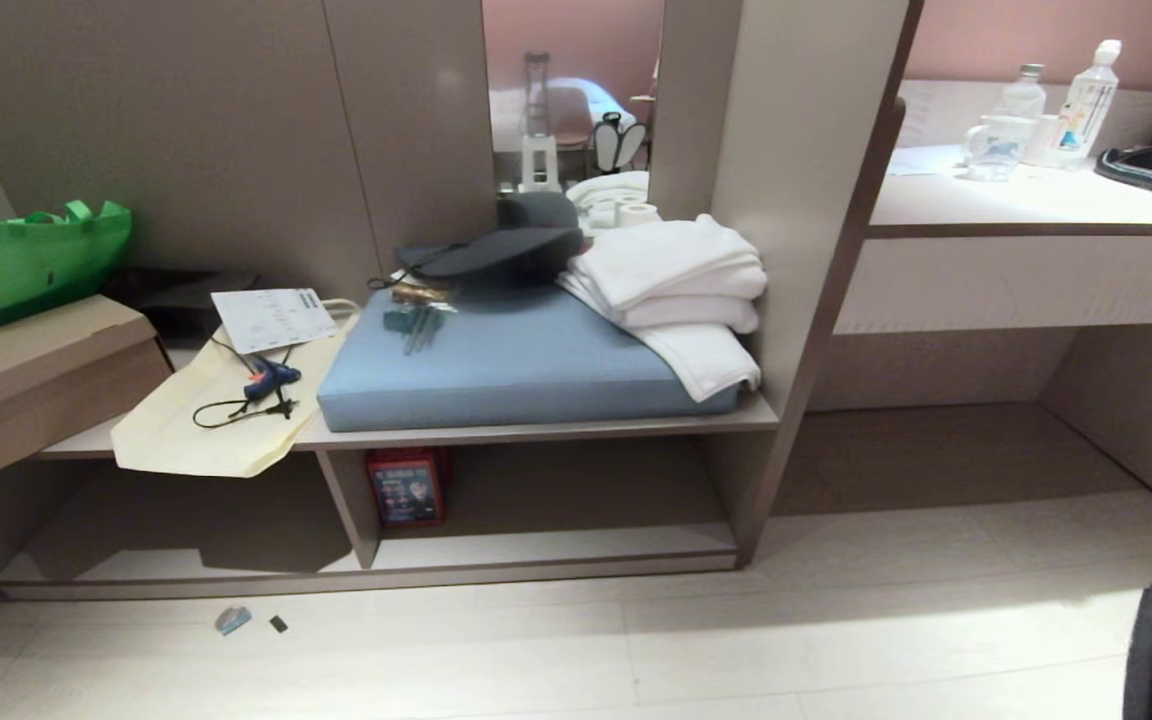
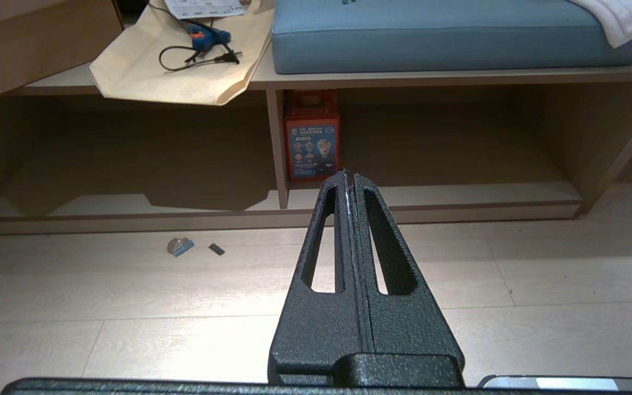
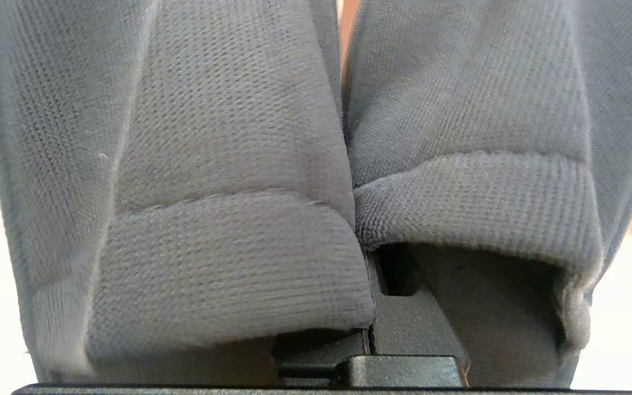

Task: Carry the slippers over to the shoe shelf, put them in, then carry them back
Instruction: Place the slippers into the shoe cabinet

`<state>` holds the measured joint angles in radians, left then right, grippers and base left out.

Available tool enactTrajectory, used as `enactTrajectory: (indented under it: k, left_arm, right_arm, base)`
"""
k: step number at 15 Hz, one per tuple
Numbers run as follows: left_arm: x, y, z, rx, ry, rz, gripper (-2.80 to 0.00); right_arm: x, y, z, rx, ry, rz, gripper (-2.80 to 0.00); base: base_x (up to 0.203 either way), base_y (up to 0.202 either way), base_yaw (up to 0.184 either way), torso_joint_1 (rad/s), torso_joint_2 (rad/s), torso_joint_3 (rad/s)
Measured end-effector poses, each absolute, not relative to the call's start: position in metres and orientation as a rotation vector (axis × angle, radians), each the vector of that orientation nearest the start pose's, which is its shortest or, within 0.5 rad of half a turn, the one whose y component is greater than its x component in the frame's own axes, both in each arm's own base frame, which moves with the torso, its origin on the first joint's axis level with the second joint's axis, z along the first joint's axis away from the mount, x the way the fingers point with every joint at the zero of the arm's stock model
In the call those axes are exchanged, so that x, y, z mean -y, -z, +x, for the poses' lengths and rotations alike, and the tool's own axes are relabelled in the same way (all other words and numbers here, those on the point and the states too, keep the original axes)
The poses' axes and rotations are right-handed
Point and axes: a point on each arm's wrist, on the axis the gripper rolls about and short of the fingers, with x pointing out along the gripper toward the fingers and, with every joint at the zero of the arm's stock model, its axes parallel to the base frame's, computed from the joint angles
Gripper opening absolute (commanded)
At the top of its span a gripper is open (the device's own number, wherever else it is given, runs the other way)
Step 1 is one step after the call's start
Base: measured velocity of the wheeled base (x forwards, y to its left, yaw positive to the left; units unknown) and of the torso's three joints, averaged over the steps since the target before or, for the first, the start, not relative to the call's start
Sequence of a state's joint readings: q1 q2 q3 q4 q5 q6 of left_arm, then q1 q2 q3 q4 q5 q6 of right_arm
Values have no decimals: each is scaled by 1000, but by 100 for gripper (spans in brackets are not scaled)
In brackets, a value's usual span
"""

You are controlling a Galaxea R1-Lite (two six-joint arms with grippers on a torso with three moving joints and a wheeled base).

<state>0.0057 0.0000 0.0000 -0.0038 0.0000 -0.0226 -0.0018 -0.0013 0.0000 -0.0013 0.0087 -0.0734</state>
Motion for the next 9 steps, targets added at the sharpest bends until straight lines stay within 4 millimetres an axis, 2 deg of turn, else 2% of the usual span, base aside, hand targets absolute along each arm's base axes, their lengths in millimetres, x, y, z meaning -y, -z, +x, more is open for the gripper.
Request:
enactTrajectory:
  k: [9]
  left_arm:
    - [0, -76, -23, 4, -6, -23, -280]
  right_arm:
    - [0, -76, -23, 3, -7, -74, -280]
  base:
    - [0, 0, 0, 0, 0, 0]
